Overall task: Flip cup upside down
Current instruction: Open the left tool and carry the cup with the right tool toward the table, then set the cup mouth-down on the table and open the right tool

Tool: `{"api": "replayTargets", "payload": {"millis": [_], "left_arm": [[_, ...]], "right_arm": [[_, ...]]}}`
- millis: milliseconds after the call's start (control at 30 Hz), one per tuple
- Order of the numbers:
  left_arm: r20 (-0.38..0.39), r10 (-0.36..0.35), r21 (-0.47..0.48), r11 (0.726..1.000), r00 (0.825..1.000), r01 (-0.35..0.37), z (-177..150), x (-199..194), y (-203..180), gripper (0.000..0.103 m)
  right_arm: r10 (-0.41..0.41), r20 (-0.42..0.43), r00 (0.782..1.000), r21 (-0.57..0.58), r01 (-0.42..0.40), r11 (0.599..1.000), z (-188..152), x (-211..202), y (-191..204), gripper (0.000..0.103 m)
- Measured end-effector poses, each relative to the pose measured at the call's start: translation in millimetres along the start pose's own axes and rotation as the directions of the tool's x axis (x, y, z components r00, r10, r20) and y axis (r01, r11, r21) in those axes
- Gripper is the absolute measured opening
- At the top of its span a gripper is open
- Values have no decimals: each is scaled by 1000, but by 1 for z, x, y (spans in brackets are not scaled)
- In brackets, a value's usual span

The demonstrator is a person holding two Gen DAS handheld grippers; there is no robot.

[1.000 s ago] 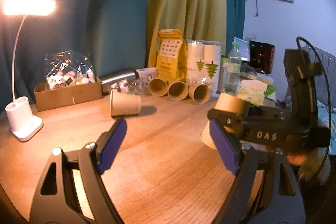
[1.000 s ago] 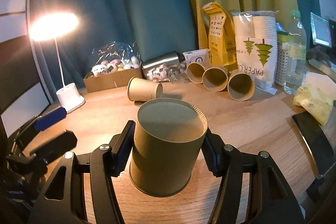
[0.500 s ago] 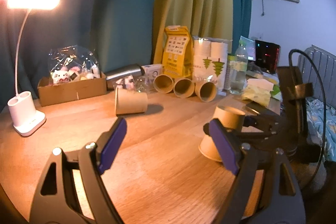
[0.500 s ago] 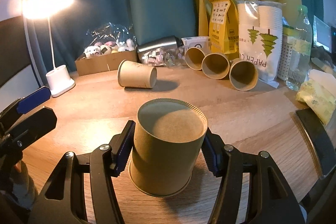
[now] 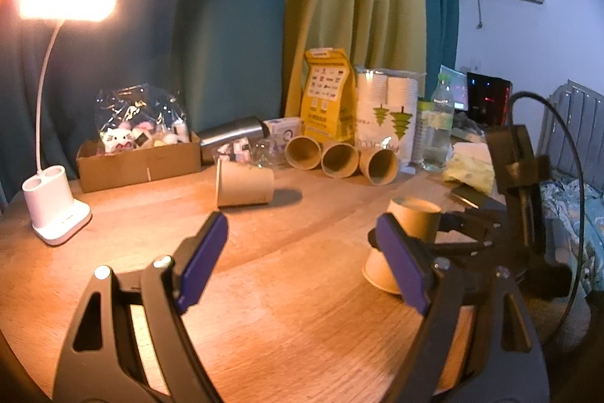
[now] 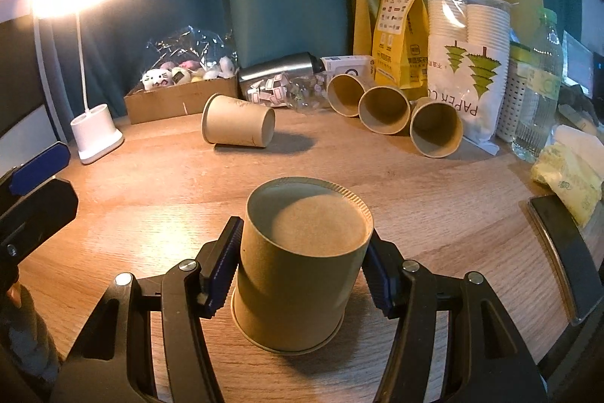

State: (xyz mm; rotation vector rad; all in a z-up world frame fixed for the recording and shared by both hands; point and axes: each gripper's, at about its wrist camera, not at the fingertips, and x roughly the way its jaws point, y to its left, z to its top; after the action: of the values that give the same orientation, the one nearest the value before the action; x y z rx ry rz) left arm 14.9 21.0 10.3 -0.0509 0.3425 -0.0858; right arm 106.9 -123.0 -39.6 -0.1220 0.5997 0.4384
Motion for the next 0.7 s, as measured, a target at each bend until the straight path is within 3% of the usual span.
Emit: {"api": "replayTargets", "payload": {"millis": [700], "left_arm": [[0, 66, 41, 997, 998, -66, -1, -1, -11, 82]], "right_arm": [[0, -29, 1000, -20, -1, 1000, 1, 5, 5, 63]]}}
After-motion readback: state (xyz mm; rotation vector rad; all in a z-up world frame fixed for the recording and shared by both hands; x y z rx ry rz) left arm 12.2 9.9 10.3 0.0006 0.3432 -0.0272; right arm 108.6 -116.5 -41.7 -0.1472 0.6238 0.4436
